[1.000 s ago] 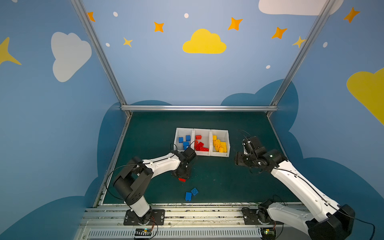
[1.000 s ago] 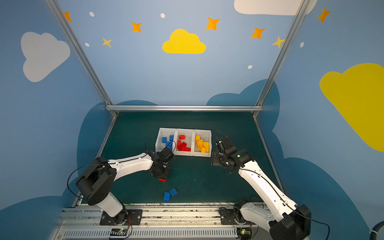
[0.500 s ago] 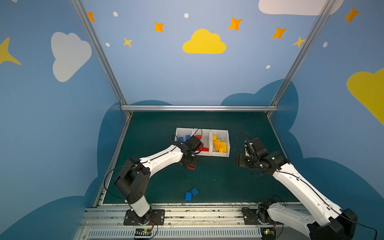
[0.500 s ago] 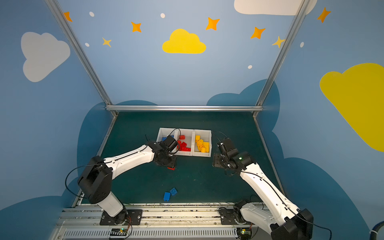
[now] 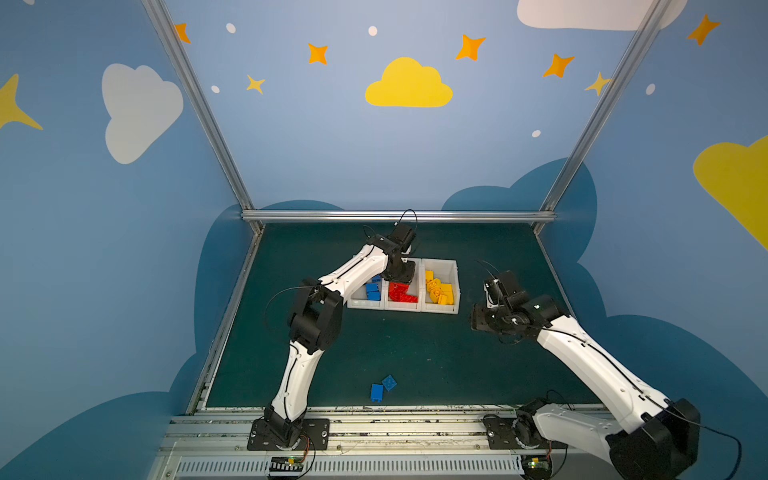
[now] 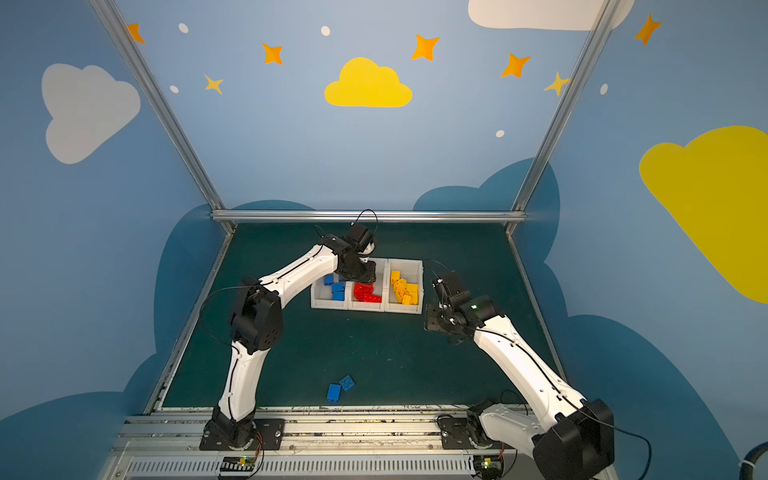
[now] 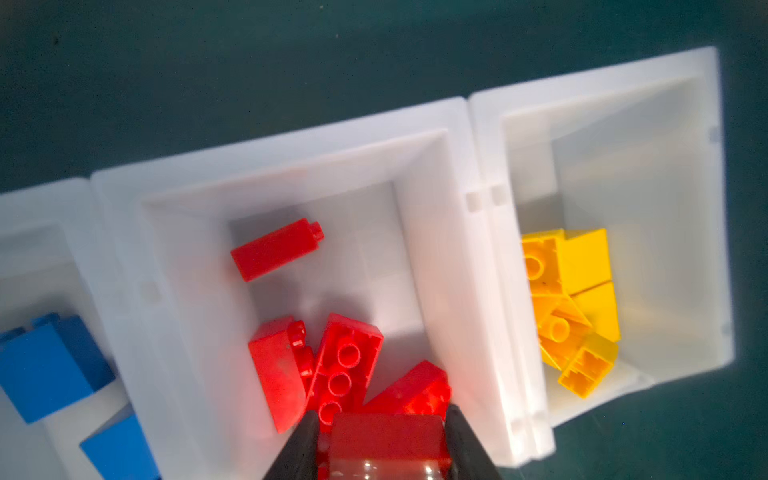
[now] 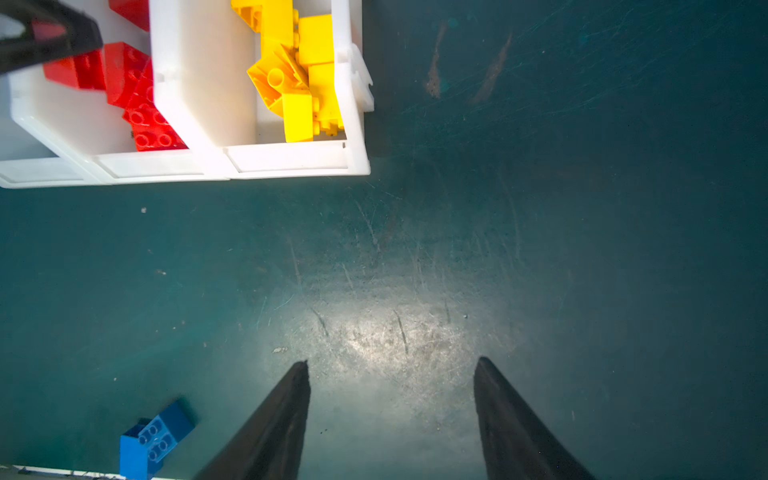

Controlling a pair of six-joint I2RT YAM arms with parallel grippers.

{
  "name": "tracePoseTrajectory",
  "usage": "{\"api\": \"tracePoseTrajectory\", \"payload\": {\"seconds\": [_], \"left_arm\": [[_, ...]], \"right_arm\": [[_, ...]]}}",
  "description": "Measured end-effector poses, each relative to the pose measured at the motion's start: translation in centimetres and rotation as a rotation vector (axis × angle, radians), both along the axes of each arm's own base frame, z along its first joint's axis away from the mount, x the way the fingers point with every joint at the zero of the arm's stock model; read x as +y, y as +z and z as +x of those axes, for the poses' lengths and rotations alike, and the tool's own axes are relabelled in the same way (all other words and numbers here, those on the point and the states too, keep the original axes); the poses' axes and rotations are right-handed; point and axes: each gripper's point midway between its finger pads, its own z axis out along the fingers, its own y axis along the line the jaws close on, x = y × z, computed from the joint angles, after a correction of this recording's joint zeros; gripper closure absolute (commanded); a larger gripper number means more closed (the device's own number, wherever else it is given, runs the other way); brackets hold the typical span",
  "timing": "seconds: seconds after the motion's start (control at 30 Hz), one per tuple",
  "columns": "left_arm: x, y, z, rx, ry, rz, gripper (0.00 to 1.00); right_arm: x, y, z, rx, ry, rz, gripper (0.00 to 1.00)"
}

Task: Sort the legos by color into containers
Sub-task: 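Carry the red brick with the left gripper into the red compartment, release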

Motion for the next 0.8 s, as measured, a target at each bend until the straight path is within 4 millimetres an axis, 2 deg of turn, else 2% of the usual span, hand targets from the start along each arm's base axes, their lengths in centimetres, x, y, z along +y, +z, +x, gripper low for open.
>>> {"api": "tracePoseTrajectory", "payload": {"seconds": [0.17, 0.43, 0.6, 0.73, 0.8], "left_arm": [[-0.2, -0.9, 2.1, 0.015, 0.005, -0.018, 0.45], [-1.1, 1.3, 2.5, 0.004, -0.017, -0.062, 0.4], [-0.6, 1.3, 1.3, 0.027, -0.019, -0.059, 0.39], [0.8, 1.7, -0.7, 0.039, -0.007, -0.059, 0.39], [1.5, 2.7, -1.9, 0.025, -0.001, -0.071, 0.38]], "right_arm": [[0.2, -0.1, 1.4, 0.02, 0.003, -0.011, 0.32], [0.8, 2.1, 3.1, 0.0, -0.008, 0.005, 0.32], [1.3, 2.8, 3.6, -0.007, -0.004, 0.018, 0.33], [2.1, 1.9, 3.5, 0.04, 0.016, 0.044, 0.34], [2.9, 1.4, 3.2, 0.073, 0.033, 0.07, 0.35]]}}
